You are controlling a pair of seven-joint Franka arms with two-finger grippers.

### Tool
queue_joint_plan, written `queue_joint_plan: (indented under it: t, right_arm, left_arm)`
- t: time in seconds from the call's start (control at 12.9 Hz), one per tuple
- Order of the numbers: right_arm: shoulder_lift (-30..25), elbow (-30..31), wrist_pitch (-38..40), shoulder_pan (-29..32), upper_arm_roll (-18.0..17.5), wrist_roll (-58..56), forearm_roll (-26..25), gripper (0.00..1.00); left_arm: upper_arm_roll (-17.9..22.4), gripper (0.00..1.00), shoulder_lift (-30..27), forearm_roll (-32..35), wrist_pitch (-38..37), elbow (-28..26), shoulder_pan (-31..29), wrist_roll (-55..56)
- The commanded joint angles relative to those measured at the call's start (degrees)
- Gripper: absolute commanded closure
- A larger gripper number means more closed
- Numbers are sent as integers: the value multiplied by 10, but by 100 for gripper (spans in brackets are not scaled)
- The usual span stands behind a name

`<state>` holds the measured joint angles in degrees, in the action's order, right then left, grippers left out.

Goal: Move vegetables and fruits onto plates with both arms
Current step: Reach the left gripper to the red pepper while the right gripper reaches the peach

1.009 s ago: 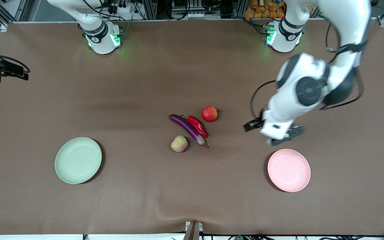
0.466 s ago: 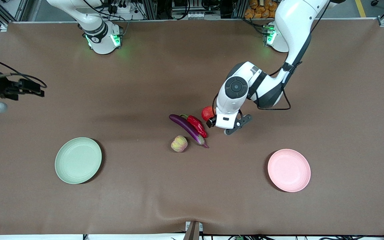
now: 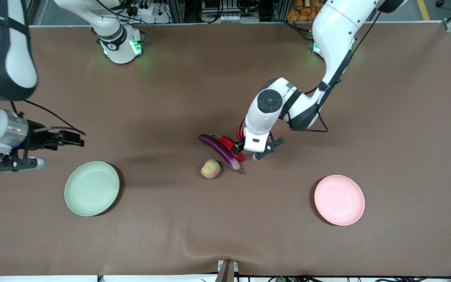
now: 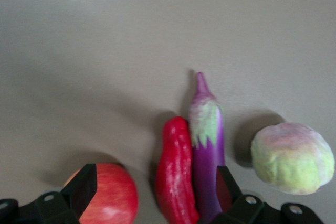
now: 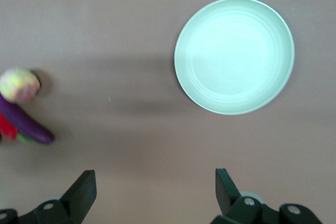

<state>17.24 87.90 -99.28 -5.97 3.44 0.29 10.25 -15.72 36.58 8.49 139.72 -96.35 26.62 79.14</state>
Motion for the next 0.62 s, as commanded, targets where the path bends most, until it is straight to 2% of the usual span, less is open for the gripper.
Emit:
queue_joint_plan:
  t: [0.0,0.31,0.47,0.54]
  right_arm:
    - [29,-10,-29,-48,2,115,5,0]
    - [80,-18,-71,-73,1,257,20,0]
    - [103,-19,-117,-100,1,339,35,0]
    - [117,-24,-142,-117,2,384,35,0]
  left_arm:
    - [10,0,34,56,-1,41,16,19]
    - [10,16,58,64,-1,41,21,58]
    - [10,30,58,64,-1,38,21,64]
    - [10,33,59,64,-1,38,23,67]
